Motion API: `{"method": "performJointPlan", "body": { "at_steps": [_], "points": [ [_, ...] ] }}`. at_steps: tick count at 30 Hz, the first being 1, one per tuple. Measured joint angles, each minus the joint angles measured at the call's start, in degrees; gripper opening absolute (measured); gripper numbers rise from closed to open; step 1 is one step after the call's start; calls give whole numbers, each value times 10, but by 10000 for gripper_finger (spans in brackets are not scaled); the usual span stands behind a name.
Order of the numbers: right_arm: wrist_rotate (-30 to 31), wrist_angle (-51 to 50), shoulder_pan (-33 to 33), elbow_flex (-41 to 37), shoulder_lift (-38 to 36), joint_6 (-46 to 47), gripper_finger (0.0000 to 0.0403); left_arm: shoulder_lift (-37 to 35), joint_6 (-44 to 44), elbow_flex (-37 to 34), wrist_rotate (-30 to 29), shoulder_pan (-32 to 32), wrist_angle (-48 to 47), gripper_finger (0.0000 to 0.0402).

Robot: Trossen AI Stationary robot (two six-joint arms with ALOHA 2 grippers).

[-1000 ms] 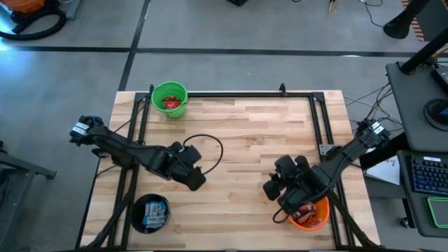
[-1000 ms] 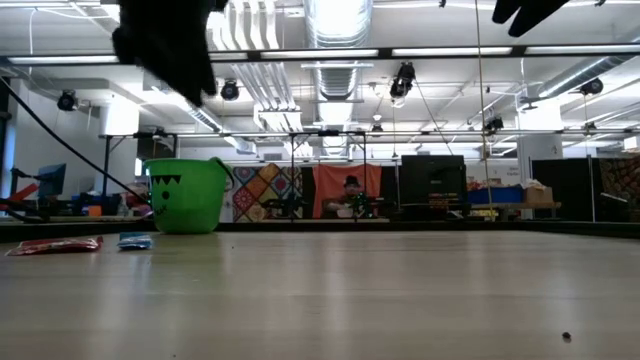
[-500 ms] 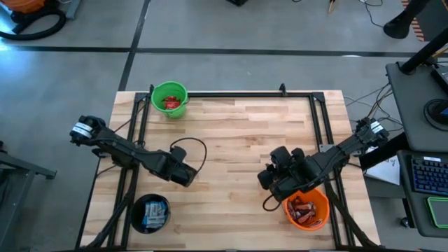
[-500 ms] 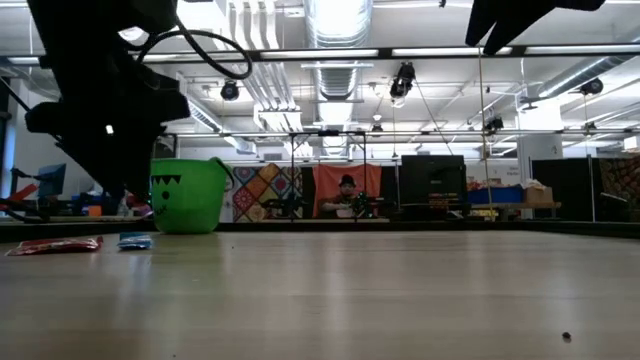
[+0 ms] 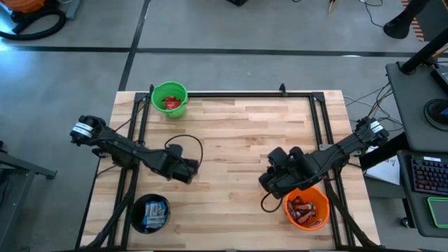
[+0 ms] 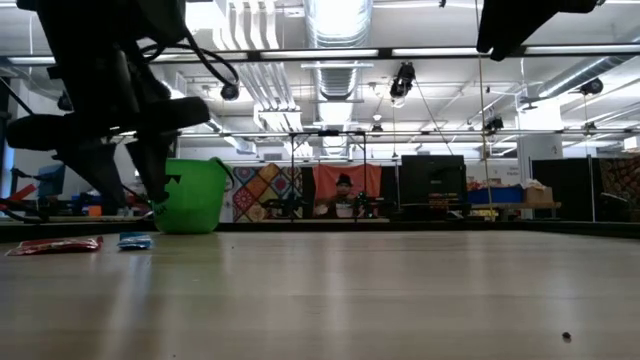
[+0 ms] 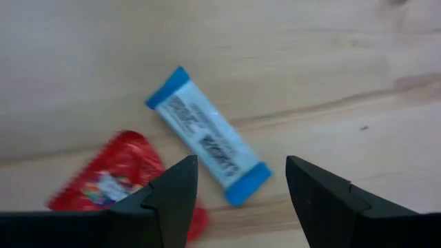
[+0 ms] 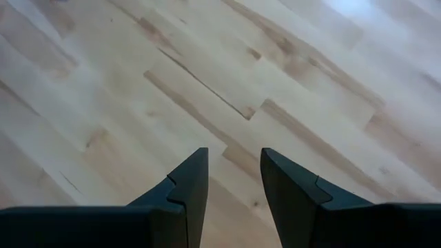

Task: Sort candy
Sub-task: Put the white chocolate into the black bucket

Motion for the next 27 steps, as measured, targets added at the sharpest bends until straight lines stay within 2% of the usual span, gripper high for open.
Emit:
{"method": "performJointPlan", "body": {
  "at_steps": [10, 20, 27],
  "points": [
    [0, -5, 0, 0, -21, -94, 125, 42, -79, 0, 10, 11, 28, 204],
    [2, -4, -2, 0, -39, -129, 125, 118, -87, 3, 42, 15, 82, 204],
    [1, -5, -2, 0, -39, -141, 125, 115, -94, 9, 41, 18, 66, 204]
  ]
}}
